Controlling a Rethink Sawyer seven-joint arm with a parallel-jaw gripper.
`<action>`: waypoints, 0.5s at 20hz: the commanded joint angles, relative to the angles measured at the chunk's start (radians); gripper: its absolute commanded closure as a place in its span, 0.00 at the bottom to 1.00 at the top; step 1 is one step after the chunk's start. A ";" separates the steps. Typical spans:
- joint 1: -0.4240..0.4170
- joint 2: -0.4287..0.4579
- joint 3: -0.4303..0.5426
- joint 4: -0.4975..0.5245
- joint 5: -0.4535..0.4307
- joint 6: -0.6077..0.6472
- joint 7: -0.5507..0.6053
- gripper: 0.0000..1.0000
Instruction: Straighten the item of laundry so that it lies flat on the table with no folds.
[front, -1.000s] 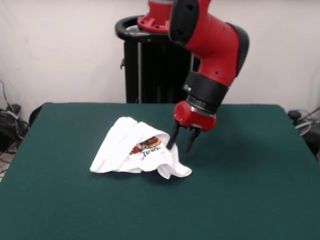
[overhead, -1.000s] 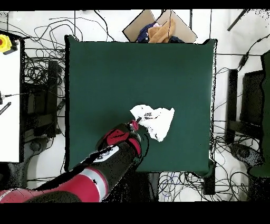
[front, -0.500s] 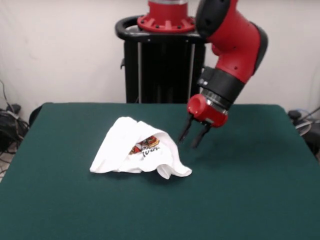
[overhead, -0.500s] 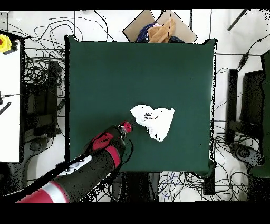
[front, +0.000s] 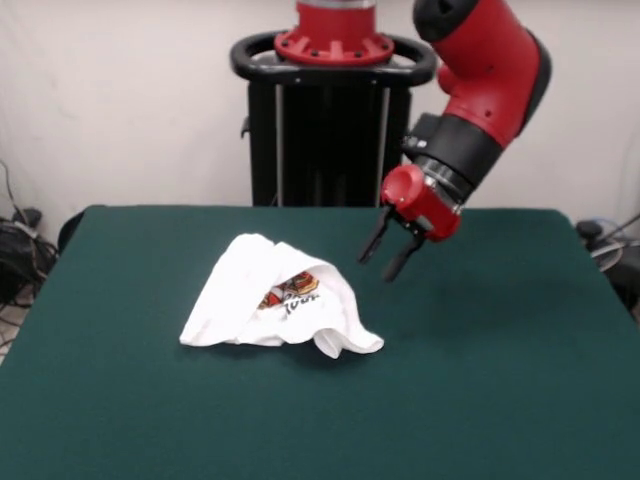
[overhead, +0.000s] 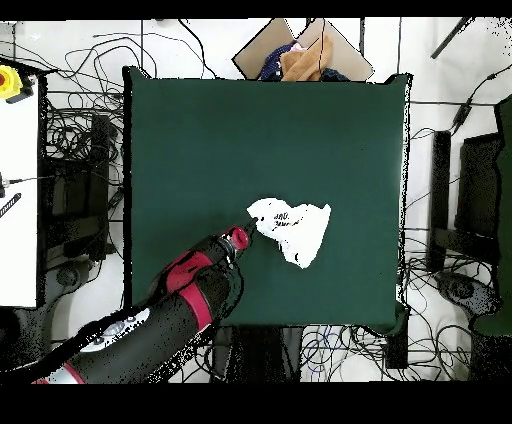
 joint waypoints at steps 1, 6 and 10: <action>-0.097 0.037 0.078 0.021 0.014 -0.132 0.223 0.00; -0.207 0.067 0.154 -0.005 -0.048 -0.235 0.210 0.00; -0.278 0.101 0.244 -0.030 -0.085 -0.270 0.211 0.00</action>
